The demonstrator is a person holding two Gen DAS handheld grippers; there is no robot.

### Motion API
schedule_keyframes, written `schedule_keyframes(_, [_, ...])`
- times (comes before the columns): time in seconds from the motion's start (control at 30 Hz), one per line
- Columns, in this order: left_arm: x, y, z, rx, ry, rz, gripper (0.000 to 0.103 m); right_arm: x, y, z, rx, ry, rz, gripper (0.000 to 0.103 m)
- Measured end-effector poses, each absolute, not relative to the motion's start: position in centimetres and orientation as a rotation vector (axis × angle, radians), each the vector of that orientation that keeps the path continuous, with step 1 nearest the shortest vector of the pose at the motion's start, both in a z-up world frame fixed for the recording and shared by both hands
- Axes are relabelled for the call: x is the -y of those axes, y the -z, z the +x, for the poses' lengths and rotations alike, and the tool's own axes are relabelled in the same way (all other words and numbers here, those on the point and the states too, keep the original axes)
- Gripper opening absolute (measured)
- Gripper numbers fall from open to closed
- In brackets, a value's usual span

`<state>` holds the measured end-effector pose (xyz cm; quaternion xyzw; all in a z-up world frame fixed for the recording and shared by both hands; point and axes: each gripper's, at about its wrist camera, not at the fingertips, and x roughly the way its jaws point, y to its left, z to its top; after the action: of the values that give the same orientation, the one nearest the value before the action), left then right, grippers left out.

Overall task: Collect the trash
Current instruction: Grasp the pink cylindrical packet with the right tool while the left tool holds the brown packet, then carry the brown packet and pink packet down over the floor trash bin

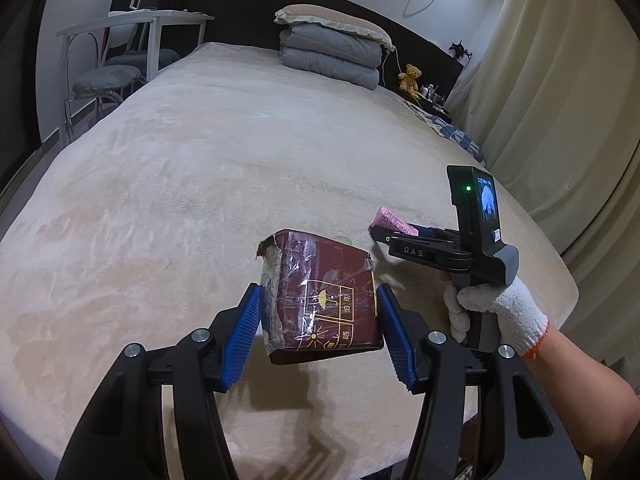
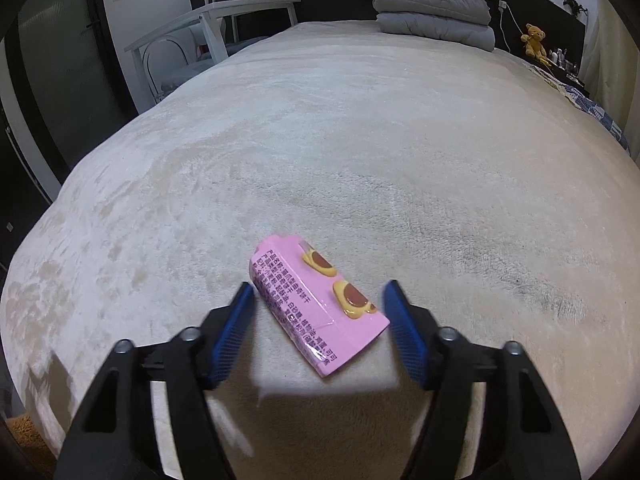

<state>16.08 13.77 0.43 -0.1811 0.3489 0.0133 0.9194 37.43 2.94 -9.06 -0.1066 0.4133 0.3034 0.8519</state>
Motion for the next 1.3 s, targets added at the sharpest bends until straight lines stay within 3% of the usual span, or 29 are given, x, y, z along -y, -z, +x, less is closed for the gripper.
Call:
schedule_keyframes(0.17, [-14.4, -0.4, 15.6, -0.714, -0.042, -0.381, 0.056, -2.5, 8.5, 37.0, -0.869, -0.645, -0.219, 0.047])
schedule_keyframes(0.67, [-14.6, -0.4, 14.8, -0.698, -0.093, -0.384, 0.056, 0.2, 5.8, 32.3, -0.843, -0.714, -0.113, 0.036])
schedule_keyframes(1.3, [-11.5, -0.1, 10.4, -0.635, -0.027, -0.440, 0.056, 6.8, 2.4, 22.0, -0.762, -0.778, -0.009, 0.035])
